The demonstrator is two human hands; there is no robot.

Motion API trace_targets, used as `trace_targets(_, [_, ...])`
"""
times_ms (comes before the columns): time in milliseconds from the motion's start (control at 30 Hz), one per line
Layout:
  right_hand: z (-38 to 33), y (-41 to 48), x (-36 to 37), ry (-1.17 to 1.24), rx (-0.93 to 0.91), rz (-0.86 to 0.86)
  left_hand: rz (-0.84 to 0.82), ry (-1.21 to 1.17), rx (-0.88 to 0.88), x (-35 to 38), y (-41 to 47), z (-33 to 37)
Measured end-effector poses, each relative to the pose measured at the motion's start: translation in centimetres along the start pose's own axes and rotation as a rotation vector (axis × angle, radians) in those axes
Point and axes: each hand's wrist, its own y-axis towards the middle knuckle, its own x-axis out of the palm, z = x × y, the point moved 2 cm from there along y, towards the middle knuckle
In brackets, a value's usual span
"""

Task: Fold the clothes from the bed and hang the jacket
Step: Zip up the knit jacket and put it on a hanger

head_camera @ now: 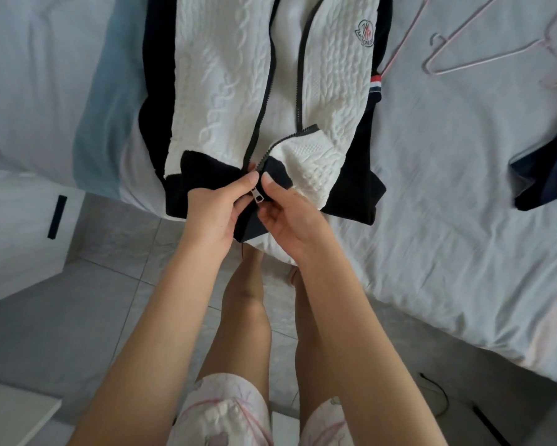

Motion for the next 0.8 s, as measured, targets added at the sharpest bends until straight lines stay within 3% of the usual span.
trace_targets(267, [-1.2, -0.9, -0.1, -0.284, -0.172, 0.014, 0.023, 0.117, -0.018, -0.6, 0.2, 0.7])
trace_targets(400, [-1.9, -1.2, -0.1, -0.506, -0.245, 0.023, 0.113, 0.339, -0.031, -1.2, 0.4, -0.1])
trace_targets(634, [-1.6, -1.2, -0.3, -0.408, -0.25, -0.028, 0.041, 0.002, -0.096, -0.3, -0.5, -0.8])
trace_targets(800, [-2.0, -1.6, -1.7, -0.268, -0.23, -0.031, -0.047, 0.08, -0.08, -1.2, -0.4, -0.3])
